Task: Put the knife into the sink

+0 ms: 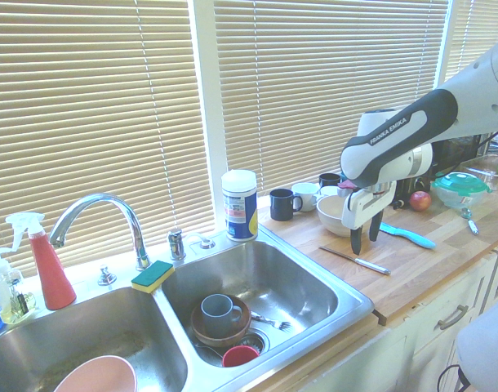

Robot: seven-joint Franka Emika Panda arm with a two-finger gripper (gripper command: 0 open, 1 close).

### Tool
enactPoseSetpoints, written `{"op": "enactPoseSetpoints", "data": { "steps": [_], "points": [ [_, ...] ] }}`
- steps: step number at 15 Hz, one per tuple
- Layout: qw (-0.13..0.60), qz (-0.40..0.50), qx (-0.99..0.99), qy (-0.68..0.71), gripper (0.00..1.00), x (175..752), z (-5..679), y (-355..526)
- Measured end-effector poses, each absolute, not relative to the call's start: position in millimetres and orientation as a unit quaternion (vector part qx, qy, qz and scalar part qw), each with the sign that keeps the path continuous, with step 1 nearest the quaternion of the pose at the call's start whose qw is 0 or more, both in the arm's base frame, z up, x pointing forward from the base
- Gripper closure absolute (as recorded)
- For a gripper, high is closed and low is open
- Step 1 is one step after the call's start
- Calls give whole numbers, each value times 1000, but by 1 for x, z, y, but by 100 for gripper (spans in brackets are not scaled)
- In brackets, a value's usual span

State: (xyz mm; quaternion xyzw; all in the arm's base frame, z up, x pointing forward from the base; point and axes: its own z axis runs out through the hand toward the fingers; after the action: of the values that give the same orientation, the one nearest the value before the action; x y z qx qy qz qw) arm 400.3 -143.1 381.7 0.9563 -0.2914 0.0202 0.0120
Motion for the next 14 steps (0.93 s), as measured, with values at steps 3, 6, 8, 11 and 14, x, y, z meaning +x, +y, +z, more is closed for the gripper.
{"op": "enactPoseSetpoints", "data": {
  "steps": [3, 6, 8, 11, 14],
  "points": [
    [13, 14, 957, -291, 0, 402, 366, -149],
    [14, 7, 955, -297, 0, 402, 348, -157],
    [16, 5, 954, -299, 0, 402, 339, -160],
    [18, 2, 954, -299, 0, 404, 327, -162],
    [21, -3, 954, -298, 0, 405, 318, -164]
  ]
}}
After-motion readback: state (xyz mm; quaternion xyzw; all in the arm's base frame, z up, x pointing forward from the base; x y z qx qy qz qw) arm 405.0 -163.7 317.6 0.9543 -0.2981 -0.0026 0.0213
